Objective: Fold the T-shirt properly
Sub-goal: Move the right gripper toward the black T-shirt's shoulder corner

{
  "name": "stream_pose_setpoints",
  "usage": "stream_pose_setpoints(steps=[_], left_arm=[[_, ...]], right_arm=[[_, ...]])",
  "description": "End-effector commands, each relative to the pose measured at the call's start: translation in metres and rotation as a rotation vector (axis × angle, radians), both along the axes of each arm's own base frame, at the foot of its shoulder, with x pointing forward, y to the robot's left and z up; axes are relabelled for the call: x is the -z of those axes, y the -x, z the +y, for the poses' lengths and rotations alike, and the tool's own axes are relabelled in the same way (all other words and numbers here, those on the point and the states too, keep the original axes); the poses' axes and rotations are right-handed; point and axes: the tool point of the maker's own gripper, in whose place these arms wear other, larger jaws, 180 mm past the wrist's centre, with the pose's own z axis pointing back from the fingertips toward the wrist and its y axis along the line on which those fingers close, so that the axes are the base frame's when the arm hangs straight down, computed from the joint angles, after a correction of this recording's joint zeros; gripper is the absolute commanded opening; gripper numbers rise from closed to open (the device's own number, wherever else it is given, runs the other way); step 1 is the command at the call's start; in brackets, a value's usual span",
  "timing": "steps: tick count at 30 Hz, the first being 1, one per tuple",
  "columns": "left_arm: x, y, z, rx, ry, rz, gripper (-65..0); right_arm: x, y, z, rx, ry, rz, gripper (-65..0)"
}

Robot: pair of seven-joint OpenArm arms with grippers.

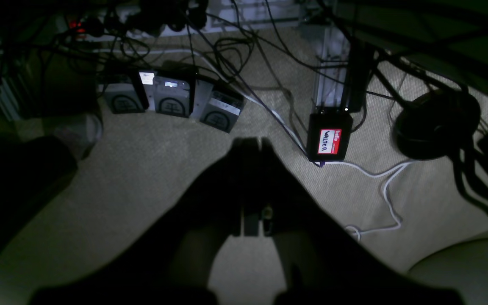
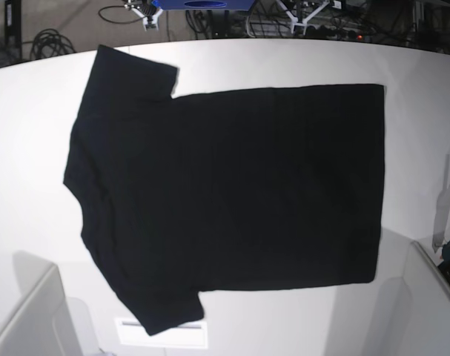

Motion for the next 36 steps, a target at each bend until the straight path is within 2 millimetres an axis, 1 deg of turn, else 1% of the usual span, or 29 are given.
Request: stream_pose_setpoints(steps=[1,4,7,9,12,19,22,23,24,25,26,27,28,29,30,31,34,35,36], left_arm=[[0.000,0.005,0.002,0.005,-0.005,0.016,-65.0],[0.000,0.013,0.003,0.004,-0.008,0.064,-65.0],[0.000,0.017,0.003,-0.004,-0.007,0.068,-65.0],[0.000,0.014,0.002,-0.005,-0.006,0.036,-65.0],[-0.001,0.017,0.004,-0.012,-0.008,0.012,-65.0],[-0.001,0.016,0.005,-0.012,-0.010,0.006,-65.0],[-0.002,0.021,0.004,0.004,-0.007,0.011,-65.0],[-0.002,0.016,0.004,0.009,-0.006,-0.001,-65.0],[-0.003,0.019,0.004,0.010,-0.007,0.001,-65.0],[-0.005,0.026,0.005,0.012,-0.008,0.003,-65.0],[-0.007,0.026,0.013,0.019,-0.019,-0.011,-65.0],[-0.010,0.035,0.020,0.024,-0.027,-0.011,-65.0],[-0.014,0.041,0.025,0.024,-0.034,-0.017,-65.0],[-0.018,0.044,0.026,0.027,-0.034,-0.036,-65.0],[-0.024,0.049,0.034,0.039,-0.043,-0.054,-65.0],[-0.032,0.059,0.039,0.046,-0.049,-0.064,-65.0],[-0.059,0.064,0.046,0.077,-0.053,-0.141,-65.0],[-0.068,0.066,0.047,0.088,-0.051,-0.158,-65.0],[-0.077,0.062,0.048,0.100,-0.050,-0.186,-65.0]], right_arm=[[-0.001,0.006,-0.006,-0.005,0.015,0.032,-65.0],[-0.002,0.009,-0.006,-0.005,0.017,0.058,-65.0],[-0.001,0.005,-0.005,-0.005,0.015,0.020,-65.0],[0.000,0.002,-0.005,-0.004,0.013,-0.007,-65.0],[-0.001,0.006,-0.005,-0.004,0.013,0.000,-65.0],[-0.001,0.006,-0.006,0.008,0.015,-0.002,-65.0],[0.000,0.000,-0.006,0.011,0.016,-0.010,-65.0],[0.000,-0.001,-0.006,0.011,0.016,-0.008,-65.0],[0.000,0.003,-0.006,0.013,0.016,-0.001,-65.0],[-0.002,0.013,-0.007,0.015,0.019,0.022,-65.0],[-0.003,0.020,-0.013,0.037,0.030,0.034,-65.0],[-0.004,0.027,-0.021,0.074,0.047,0.035,-65.0],[-0.007,0.036,-0.027,0.110,0.061,0.035,-65.0],[-0.010,0.042,-0.033,0.143,0.076,0.018,-65.0],[-0.014,0.048,-0.041,0.171,0.095,-0.001,-65.0],[-0.019,0.052,-0.048,0.187,0.111,-0.014,-65.0],[-0.041,0.060,-0.065,0.204,0.154,-0.057,-65.0],[-0.048,0.059,-0.064,0.203,0.156,-0.077,-65.0],[-0.056,0.057,-0.062,0.210,0.158,-0.101,-65.0]])
